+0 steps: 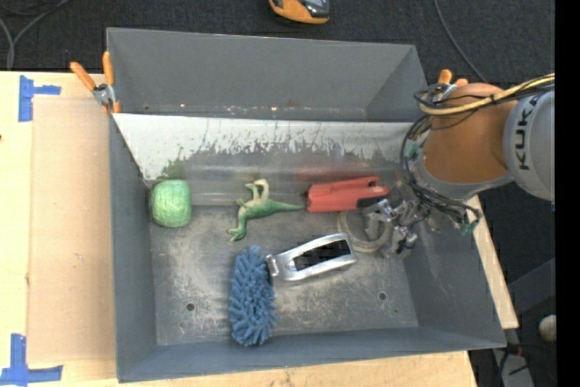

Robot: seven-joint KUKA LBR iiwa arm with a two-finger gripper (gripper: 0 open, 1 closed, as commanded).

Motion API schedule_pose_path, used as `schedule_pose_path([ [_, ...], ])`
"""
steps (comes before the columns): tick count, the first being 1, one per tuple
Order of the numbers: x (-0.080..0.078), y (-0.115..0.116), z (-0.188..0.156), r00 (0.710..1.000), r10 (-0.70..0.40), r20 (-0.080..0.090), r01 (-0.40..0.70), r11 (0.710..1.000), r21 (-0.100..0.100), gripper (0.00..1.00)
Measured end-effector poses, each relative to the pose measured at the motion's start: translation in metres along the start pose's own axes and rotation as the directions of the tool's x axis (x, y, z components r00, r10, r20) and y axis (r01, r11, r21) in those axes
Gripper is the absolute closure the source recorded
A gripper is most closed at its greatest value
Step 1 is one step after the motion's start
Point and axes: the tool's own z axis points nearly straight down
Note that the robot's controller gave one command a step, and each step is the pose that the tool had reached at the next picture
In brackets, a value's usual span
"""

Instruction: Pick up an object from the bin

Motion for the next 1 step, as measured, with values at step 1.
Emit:
schedule_pose_path([
  [1, 0.0001, 0.0002, -0.0004, 1.000, 0.000, 0.000, 0.000, 1.000, 0.000, 1.00],
])
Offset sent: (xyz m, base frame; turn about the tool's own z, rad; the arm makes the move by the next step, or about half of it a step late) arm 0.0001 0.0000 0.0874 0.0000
